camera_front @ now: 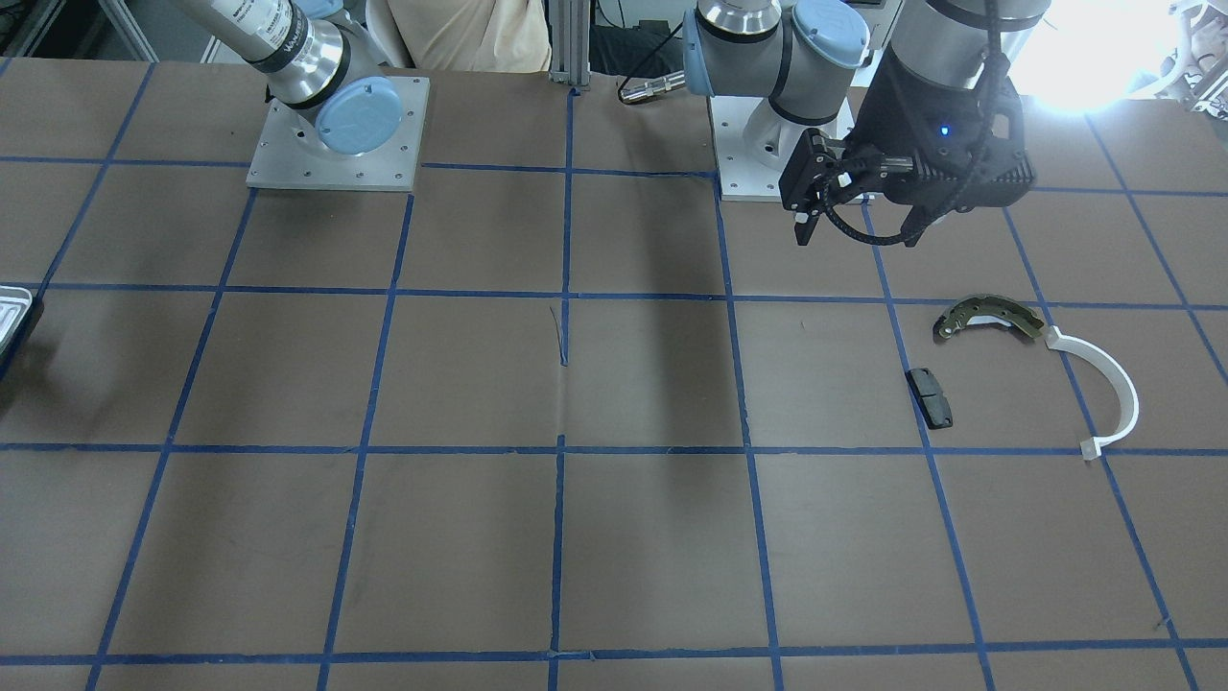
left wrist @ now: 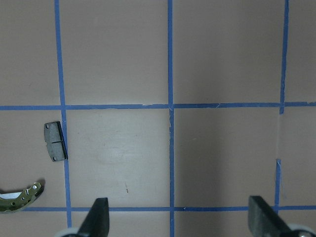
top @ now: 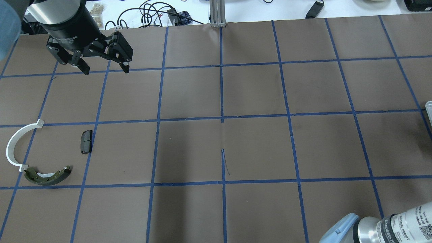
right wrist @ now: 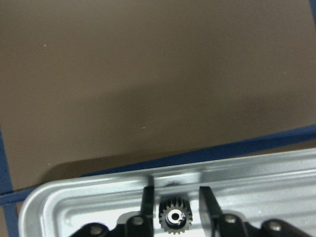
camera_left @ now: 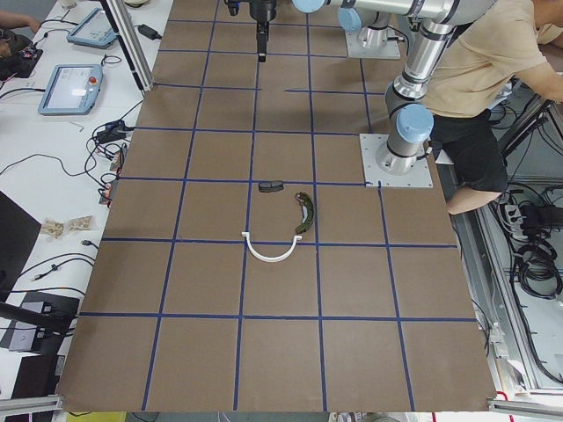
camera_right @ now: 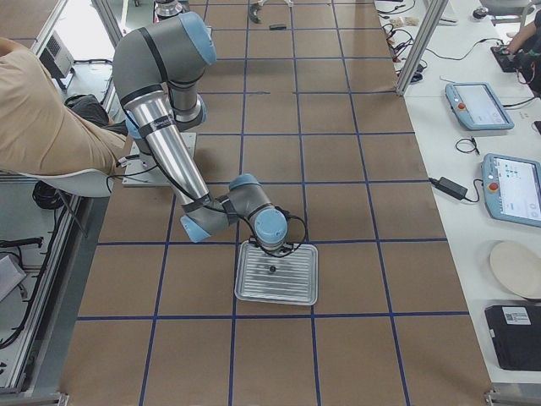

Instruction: Place bearing gear from tray to pile

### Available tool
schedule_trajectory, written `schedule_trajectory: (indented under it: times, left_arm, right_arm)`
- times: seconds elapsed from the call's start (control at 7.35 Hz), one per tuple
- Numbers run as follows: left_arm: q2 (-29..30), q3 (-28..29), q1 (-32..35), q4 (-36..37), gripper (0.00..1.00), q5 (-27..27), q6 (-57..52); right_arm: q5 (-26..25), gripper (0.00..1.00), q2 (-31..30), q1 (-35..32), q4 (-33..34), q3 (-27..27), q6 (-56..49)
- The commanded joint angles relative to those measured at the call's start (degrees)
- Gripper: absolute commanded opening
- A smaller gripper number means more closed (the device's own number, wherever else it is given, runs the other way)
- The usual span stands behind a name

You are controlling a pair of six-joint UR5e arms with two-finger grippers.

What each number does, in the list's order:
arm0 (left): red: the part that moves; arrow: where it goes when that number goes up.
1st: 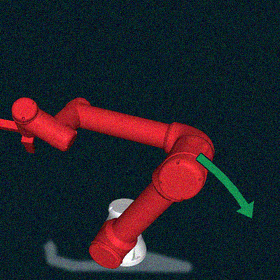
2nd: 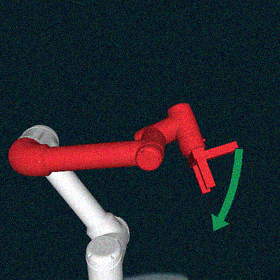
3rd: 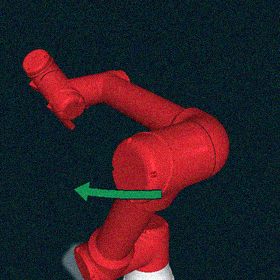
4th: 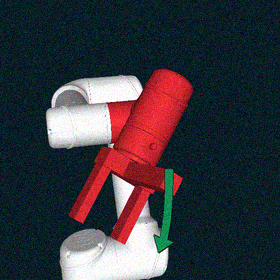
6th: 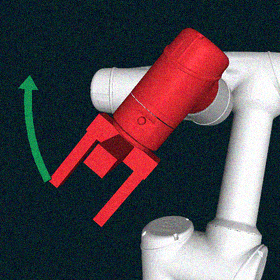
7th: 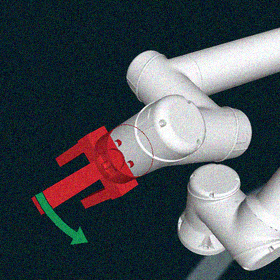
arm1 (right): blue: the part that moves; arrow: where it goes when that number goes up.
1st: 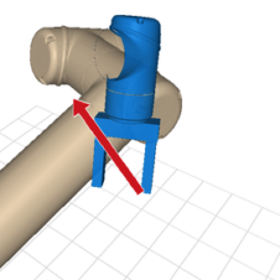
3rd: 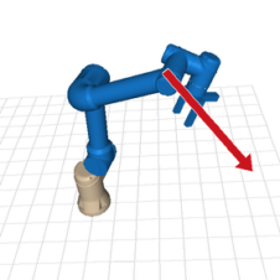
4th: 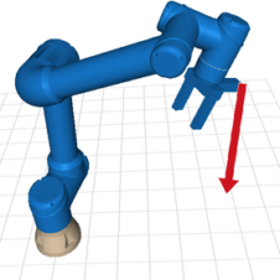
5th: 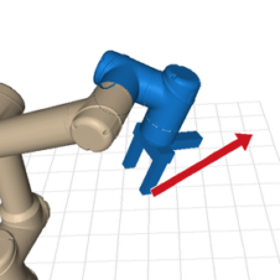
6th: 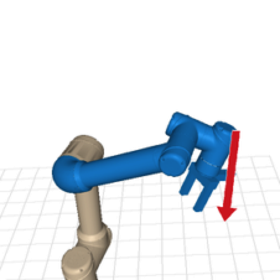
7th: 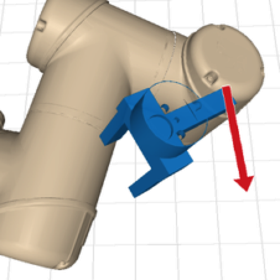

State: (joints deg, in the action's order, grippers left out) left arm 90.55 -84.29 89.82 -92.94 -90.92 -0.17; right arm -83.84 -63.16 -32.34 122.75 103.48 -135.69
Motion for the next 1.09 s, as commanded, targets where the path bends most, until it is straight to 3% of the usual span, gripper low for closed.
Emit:
schedule_trajectory:
  times: [0.0,0.27,0.54,0.68,0.95]
  left_arm:
    - [-0.03,0.00,-0.09,0.04,1.00,-0.05,0.00]
    - [0.06,0.00,0.00,0.04,1.00,-0.05,0.00]
    - [-0.03,0.00,-0.09,-0.05,1.00,-0.05,0.00]
    - [-0.03,0.00,-0.09,-0.05,1.00,-0.14,0.00]
    - [-0.03,0.00,-0.09,0.04,1.00,-0.14,0.00]
  right_arm:
    - [-0.09,0.00,-3.95,-0.35,-1.01,0.14,2.09]
    - [0.52,0.00,-14.83,-5.50,-6.44,3.29,16.70]
    - [-0.09,0.00,-24.16,-17.78,-8.31,9.25,38.01]
    - [-0.09,0.00,-27.33,-24.98,-7.53,12.94,50.32]
    - [-0.01,0.00,-28.25,-39.91,-7.00,14.21,75.37]
